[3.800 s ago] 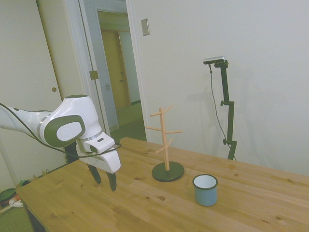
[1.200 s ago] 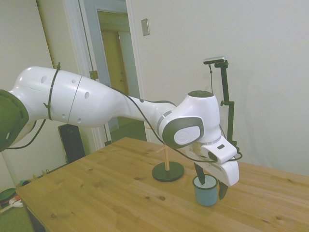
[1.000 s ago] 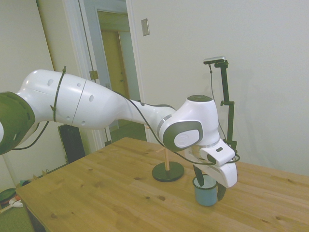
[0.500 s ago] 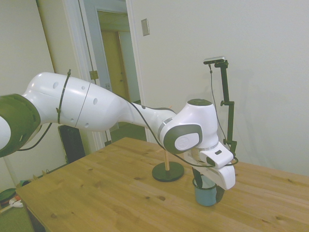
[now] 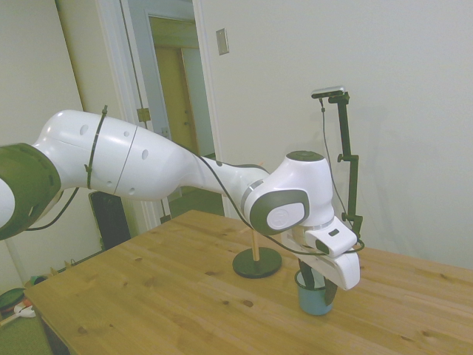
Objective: Hang the mug
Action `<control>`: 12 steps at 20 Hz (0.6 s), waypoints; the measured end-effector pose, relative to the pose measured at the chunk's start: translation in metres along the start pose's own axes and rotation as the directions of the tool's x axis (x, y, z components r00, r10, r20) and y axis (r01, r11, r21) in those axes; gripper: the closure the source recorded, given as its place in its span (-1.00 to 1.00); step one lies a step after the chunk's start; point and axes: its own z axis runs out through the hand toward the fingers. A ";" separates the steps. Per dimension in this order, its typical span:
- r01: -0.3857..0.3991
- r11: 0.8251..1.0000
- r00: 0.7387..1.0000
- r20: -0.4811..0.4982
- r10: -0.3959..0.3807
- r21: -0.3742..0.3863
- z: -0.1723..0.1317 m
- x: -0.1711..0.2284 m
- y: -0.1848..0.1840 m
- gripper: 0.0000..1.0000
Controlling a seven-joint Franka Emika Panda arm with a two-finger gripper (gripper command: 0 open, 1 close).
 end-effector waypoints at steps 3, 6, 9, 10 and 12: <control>0.002 1.000 1.000 -0.003 -0.002 -0.001 -0.001 0.000 0.000 1.00; 0.006 1.000 1.000 -0.006 -0.006 -0.001 -0.003 0.000 -0.001 1.00; 0.015 1.000 1.000 -0.009 -0.015 0.000 -0.005 -0.003 -0.005 1.00; 0.018 1.000 1.000 -0.010 -0.018 0.000 -0.005 -0.004 -0.006 1.00; 0.023 1.000 1.000 -0.012 -0.023 0.000 -0.006 -0.005 -0.008 1.00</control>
